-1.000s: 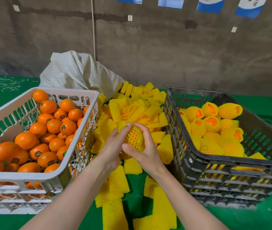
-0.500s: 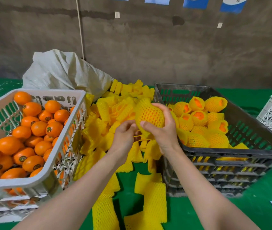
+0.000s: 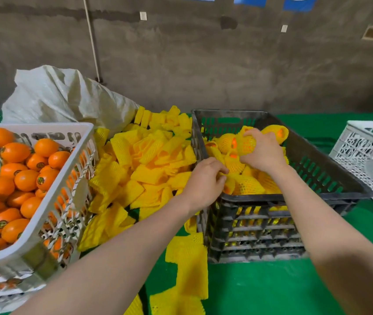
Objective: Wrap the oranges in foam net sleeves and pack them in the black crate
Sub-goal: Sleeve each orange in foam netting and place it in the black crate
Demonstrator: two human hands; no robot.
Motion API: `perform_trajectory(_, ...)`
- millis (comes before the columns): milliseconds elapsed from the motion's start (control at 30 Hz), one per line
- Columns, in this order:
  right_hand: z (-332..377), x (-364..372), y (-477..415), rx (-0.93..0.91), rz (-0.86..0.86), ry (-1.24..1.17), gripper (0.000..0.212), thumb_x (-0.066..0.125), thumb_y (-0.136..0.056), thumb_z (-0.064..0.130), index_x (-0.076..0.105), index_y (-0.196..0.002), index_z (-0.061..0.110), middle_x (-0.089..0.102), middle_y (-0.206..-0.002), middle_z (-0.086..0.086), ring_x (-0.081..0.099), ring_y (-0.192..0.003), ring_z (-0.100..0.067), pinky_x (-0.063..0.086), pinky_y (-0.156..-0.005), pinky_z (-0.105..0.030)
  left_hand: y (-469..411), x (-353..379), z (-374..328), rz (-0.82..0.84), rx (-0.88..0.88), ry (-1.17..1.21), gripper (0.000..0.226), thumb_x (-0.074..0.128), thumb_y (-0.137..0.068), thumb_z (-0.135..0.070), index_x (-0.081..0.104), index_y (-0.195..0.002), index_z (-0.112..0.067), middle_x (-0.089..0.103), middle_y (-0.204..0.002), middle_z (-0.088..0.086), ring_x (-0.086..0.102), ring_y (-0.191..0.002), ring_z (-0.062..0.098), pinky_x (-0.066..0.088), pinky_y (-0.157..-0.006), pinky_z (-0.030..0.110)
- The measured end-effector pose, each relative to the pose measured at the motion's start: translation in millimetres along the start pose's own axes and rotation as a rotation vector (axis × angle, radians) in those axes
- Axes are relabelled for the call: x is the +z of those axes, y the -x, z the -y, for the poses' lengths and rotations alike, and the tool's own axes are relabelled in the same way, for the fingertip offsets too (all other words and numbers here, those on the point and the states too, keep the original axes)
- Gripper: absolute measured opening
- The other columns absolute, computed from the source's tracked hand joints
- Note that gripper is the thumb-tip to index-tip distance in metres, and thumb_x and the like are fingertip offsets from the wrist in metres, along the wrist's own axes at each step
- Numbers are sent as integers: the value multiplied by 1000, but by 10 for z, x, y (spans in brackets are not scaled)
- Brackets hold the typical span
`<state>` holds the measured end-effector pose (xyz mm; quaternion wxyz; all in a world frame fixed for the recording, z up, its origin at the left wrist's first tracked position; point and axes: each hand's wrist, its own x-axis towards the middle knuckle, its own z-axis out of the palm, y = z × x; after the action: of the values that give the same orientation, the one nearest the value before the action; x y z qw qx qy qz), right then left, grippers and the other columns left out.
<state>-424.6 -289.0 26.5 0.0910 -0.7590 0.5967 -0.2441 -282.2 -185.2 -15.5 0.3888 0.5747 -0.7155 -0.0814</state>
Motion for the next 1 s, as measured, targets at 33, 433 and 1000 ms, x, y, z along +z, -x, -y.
perform_trajectory(33,-51,35,-34,24,51,118,68,74,-71,21,41,-130,29,35,-131,-16,47,-113,-43,43,-85,-41,11,-1,2,-6,1,-2,16,55,-92,-5,66,-103,-2,60,-108,11,53,-106,23,38,-91,26)
perform_trajectory(433,-173,261,-46,44,194,363,63,61,-85,47,37,-138,24,14,-154,-14,15,-139,-40,25,-107,-56,127,-15,42,-18,38,24,20,56,-94,-12,65,-109,-1,59,-117,12,51,-113,22,38,-98,27)
perform_trajectory(1000,1421,703,453,-827,-438,-291,32,49,-88,25,66,-73,2,66,-72,-12,63,-69,-29,42,-68,-30,1428,-2189,1824,-246,-588,-354,29,53,-88,5,57,-67,-14,59,-64,12,54,-62,37,31,-52,37)
